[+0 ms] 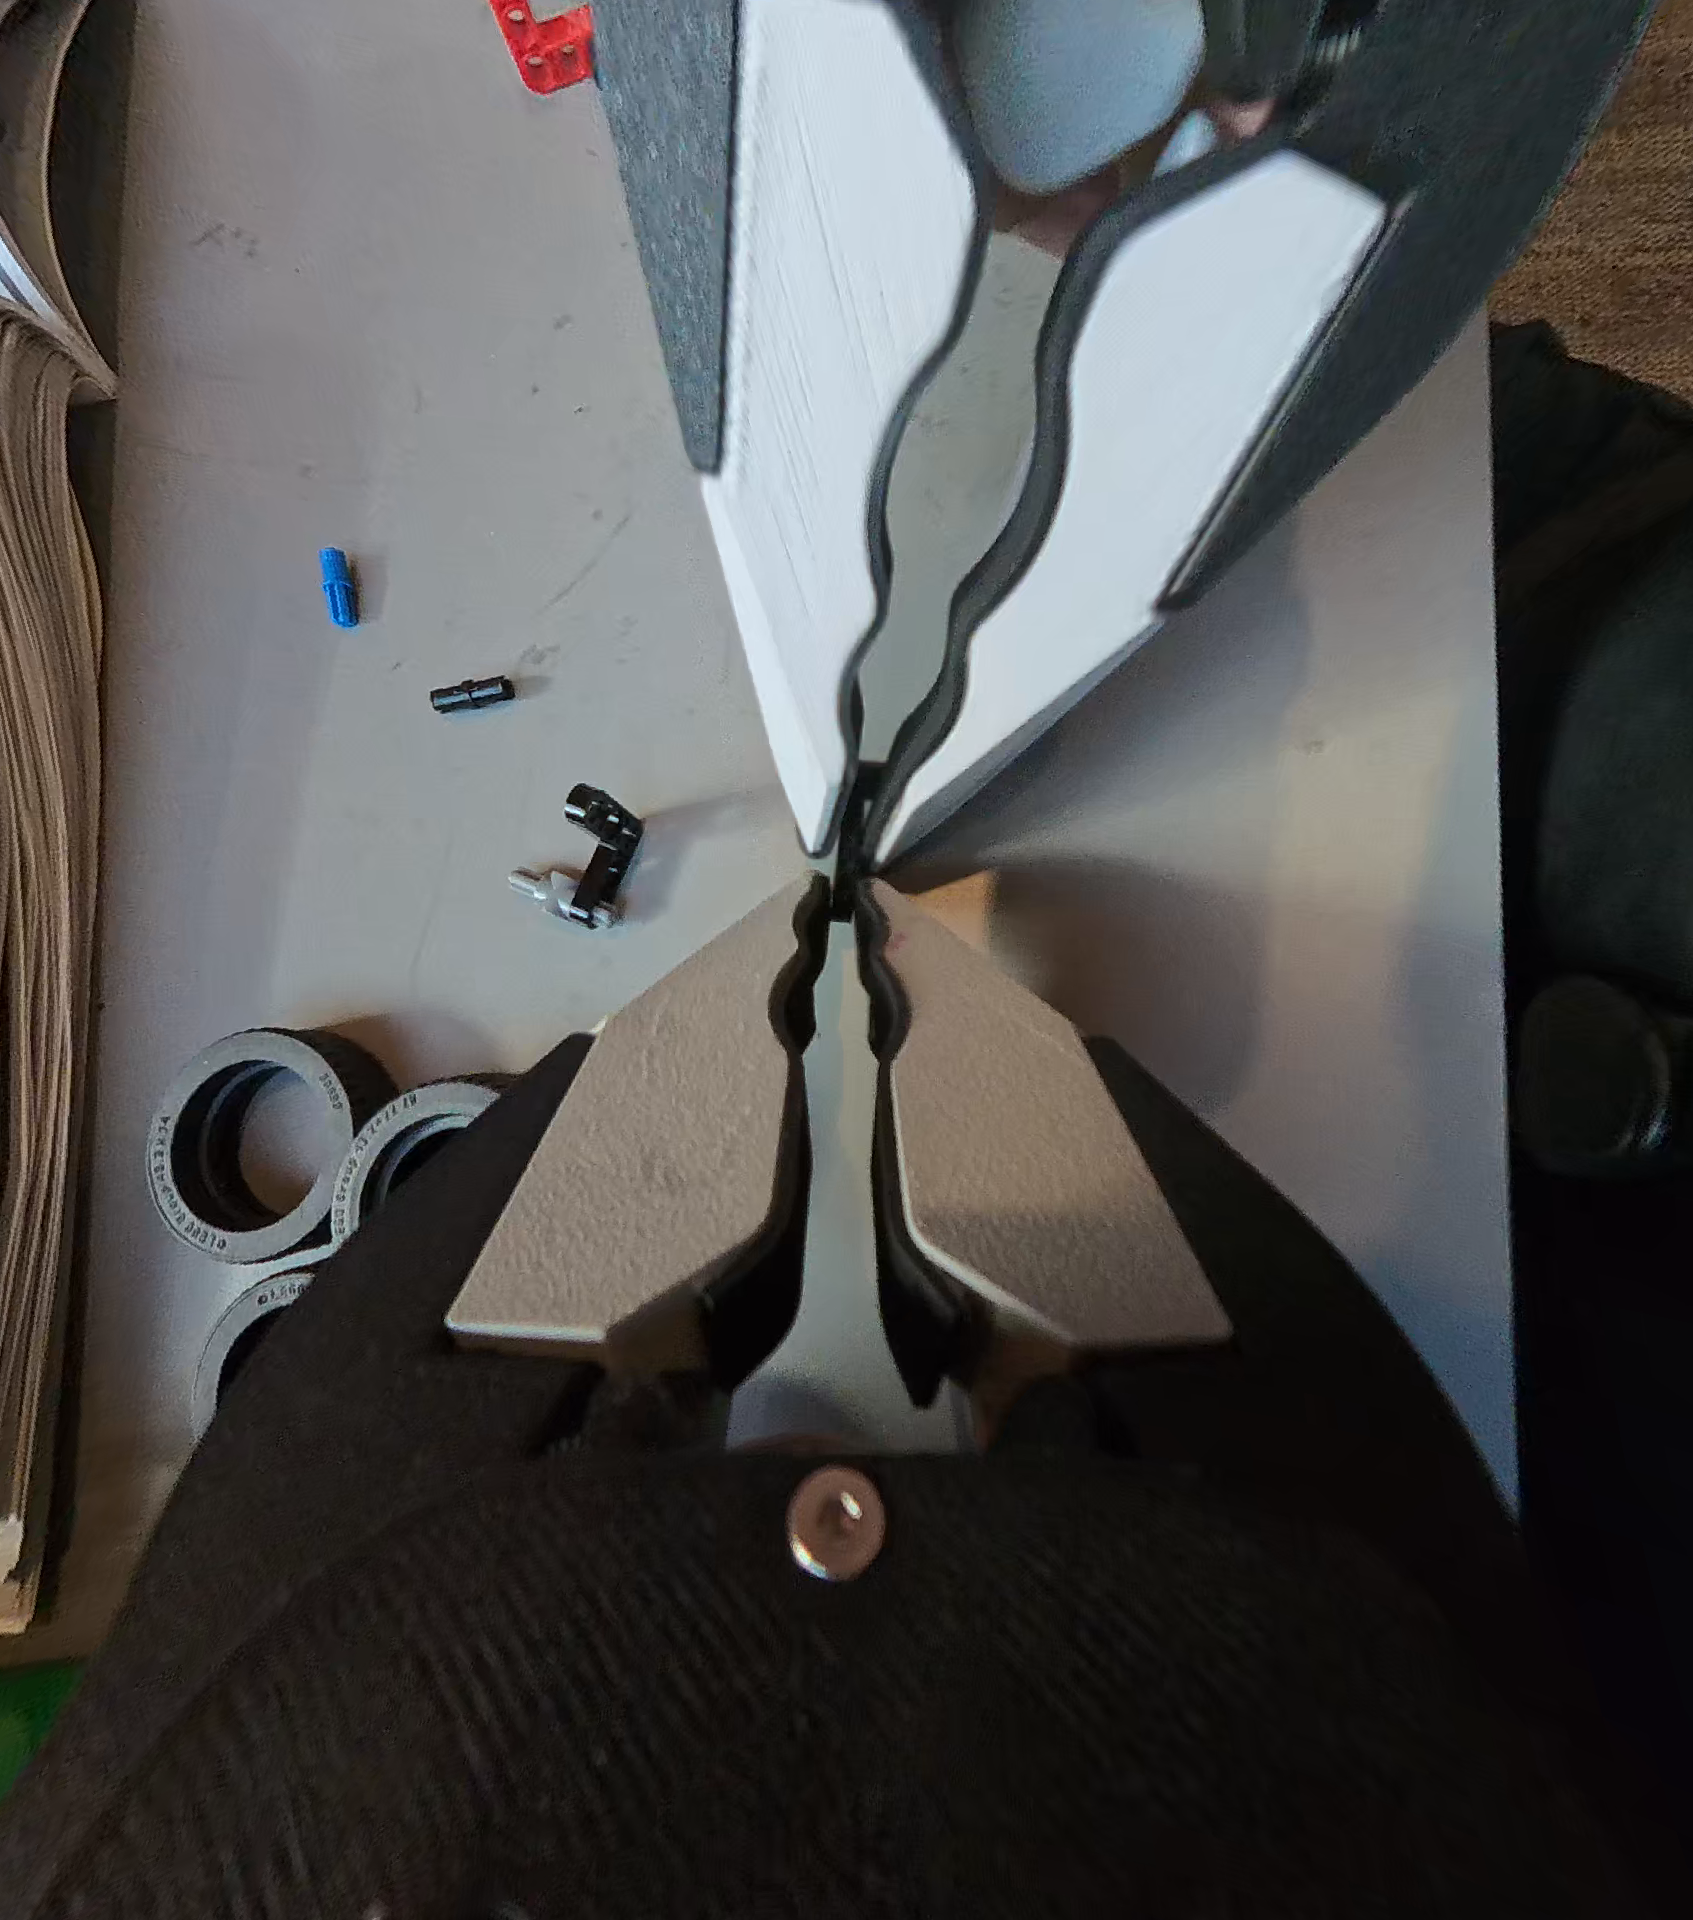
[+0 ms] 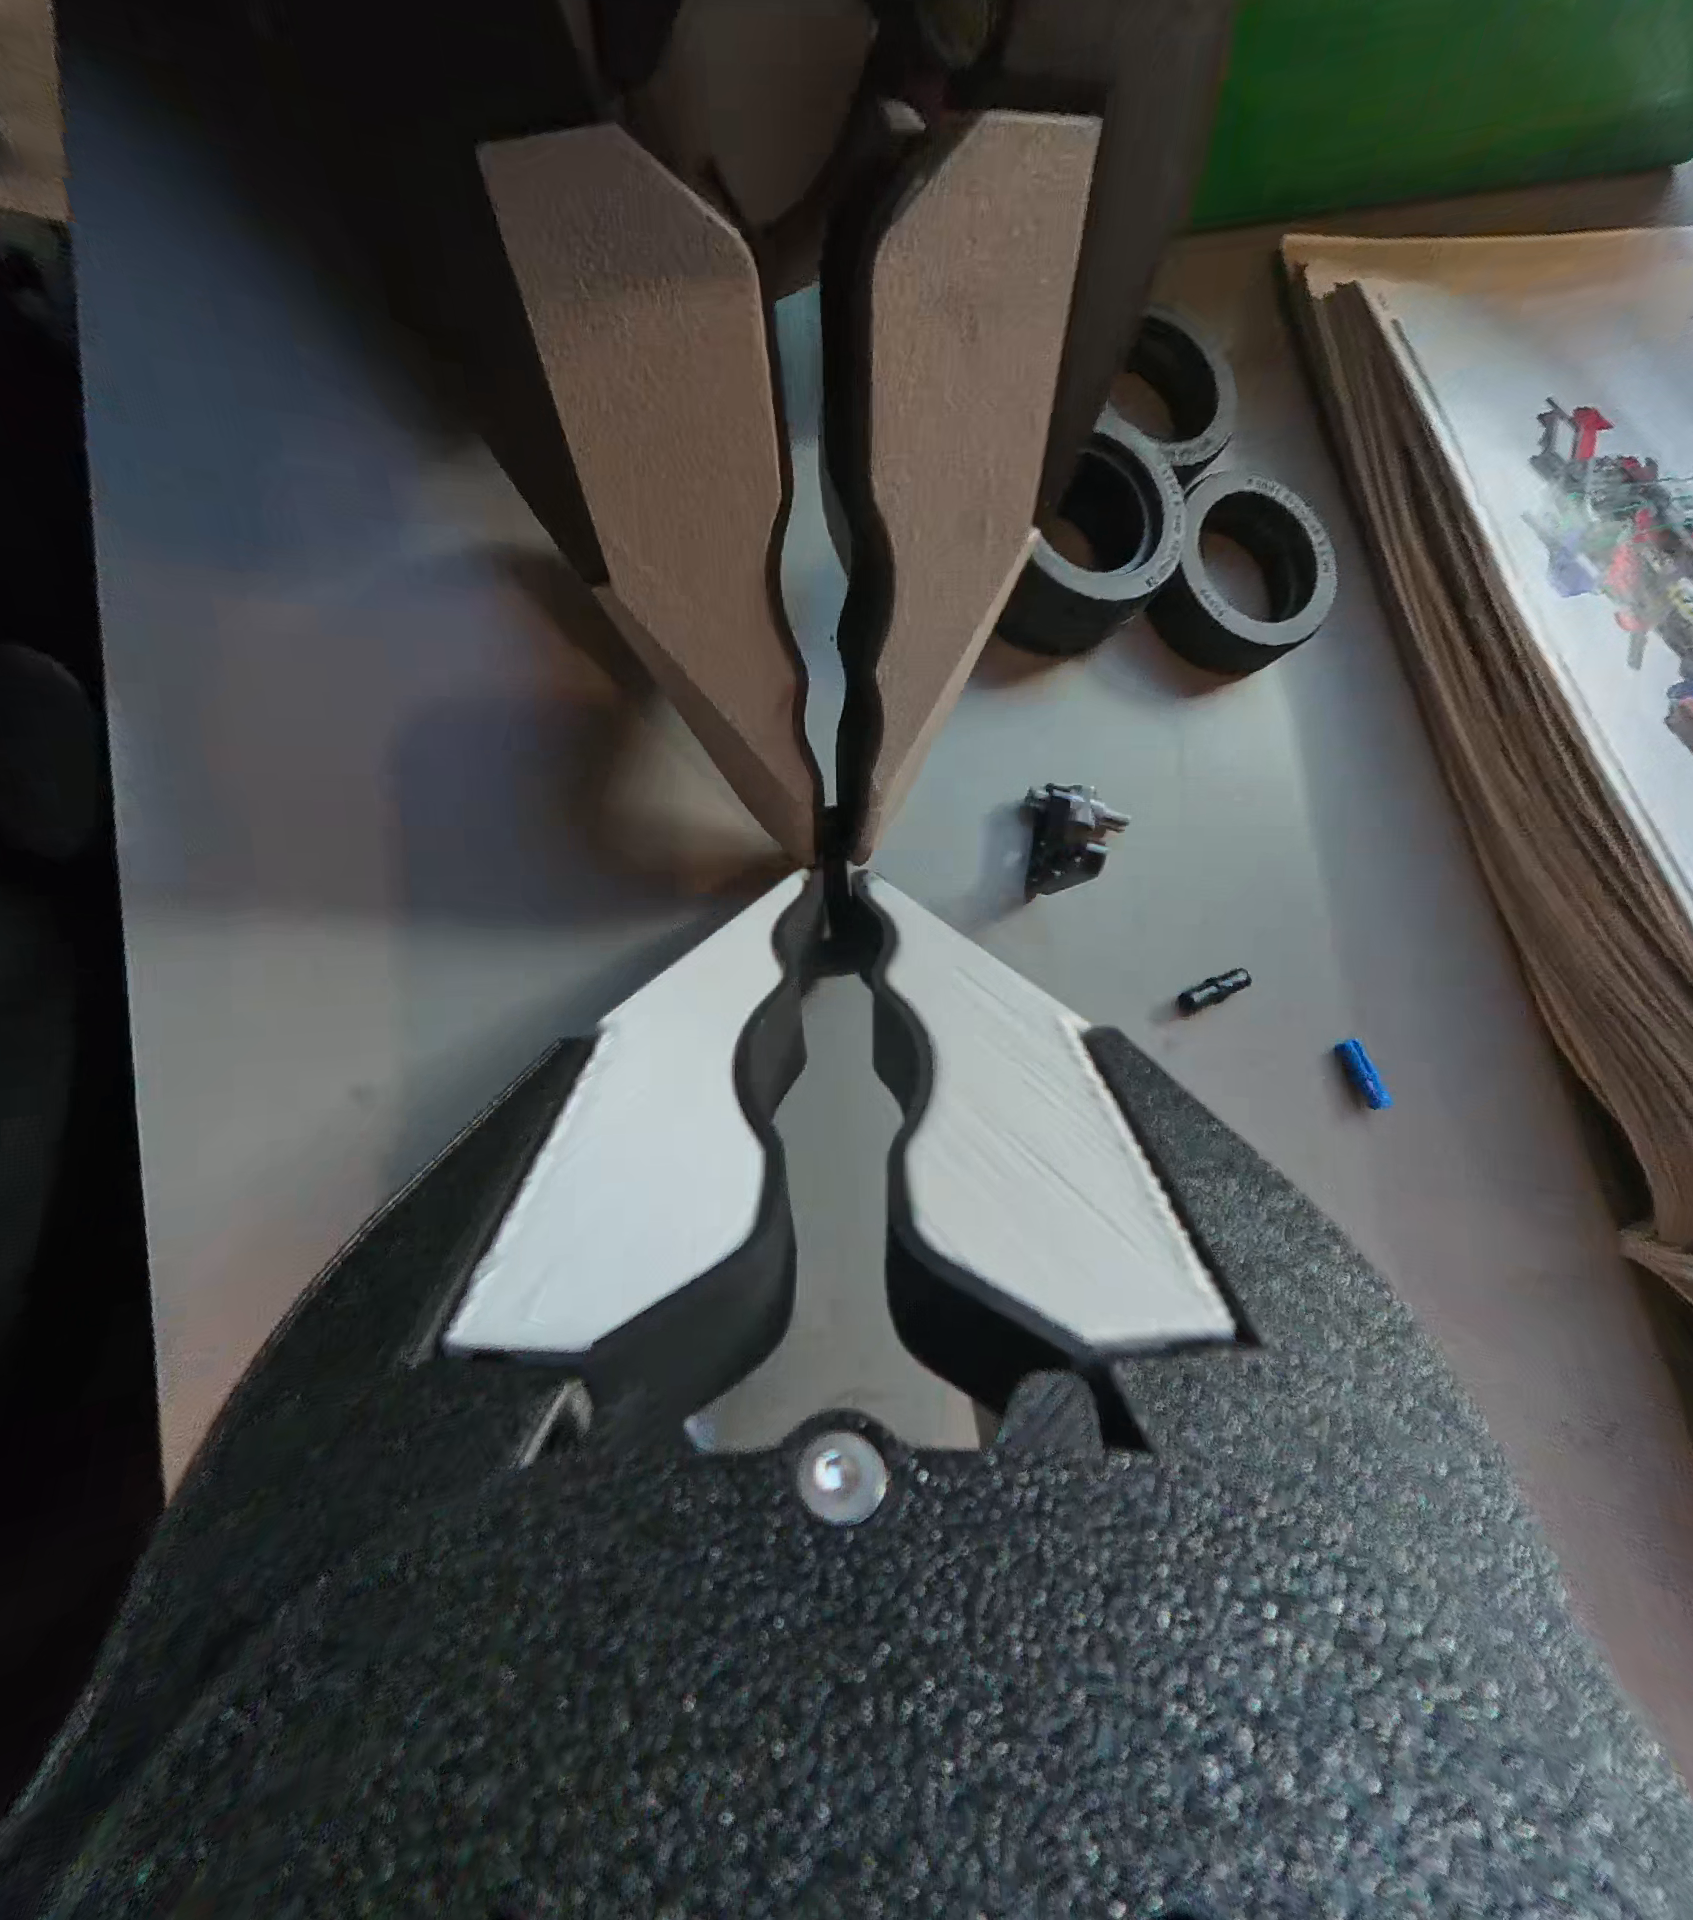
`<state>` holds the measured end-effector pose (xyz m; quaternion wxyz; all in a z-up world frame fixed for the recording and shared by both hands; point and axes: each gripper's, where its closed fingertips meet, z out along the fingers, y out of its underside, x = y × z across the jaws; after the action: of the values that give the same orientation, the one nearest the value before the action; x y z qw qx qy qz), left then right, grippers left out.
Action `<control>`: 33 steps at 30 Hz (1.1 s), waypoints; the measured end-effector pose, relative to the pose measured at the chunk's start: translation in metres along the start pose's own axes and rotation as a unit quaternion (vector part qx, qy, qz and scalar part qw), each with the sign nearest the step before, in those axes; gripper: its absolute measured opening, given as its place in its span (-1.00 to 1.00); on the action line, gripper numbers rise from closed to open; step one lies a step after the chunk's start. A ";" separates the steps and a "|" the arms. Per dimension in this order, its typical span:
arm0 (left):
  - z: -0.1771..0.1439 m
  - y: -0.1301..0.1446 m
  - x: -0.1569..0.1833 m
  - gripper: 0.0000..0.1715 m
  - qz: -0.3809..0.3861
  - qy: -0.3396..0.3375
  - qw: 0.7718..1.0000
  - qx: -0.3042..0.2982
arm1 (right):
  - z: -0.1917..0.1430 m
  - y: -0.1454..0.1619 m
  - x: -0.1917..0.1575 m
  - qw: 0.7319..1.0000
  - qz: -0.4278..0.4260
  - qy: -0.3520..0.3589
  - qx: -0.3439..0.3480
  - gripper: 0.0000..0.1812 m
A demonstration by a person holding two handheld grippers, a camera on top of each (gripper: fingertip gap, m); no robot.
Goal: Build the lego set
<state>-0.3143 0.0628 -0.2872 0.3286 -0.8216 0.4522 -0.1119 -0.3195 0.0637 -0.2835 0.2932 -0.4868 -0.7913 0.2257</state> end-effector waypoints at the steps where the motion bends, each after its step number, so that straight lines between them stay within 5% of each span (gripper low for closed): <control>1: 0.000 0.000 0.000 -0.98 -0.004 0.001 1.000 -0.002 | 0.002 0.001 0.000 1.000 -0.002 0.002 -0.006 -0.96; 8: -0.027 -0.006 -0.017 -0.82 0.008 0.000 1.000 0.000 | -0.008 0.014 0.005 0.999 0.027 0.019 -0.015 -0.96; 15: -0.022 -0.005 -0.046 -0.74 0.009 0.034 0.991 -0.128 | -0.011 0.020 0.007 0.998 0.061 0.004 -0.010 -0.96; 18: -0.029 -0.016 -0.035 -0.98 0.001 0.044 0.989 -0.143 | -0.014 0.021 0.006 0.999 0.050 0.004 -0.010 -0.96; 25: -0.026 -0.033 -0.066 -1.00 -0.018 -0.043 0.988 -0.148 | -0.016 0.026 0.004 0.999 0.045 -0.008 -0.002 -0.96; 33: 0.002 -0.003 -0.075 -1.00 -0.004 -0.045 0.966 -0.253 | -0.022 0.030 0.000 1.000 0.010 0.008 -0.011 -0.93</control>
<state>-0.3540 0.1259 -0.2783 0.1295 -0.8841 0.4469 0.0423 -0.2854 0.0781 -0.2865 0.2917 -0.4996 -0.7866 0.2155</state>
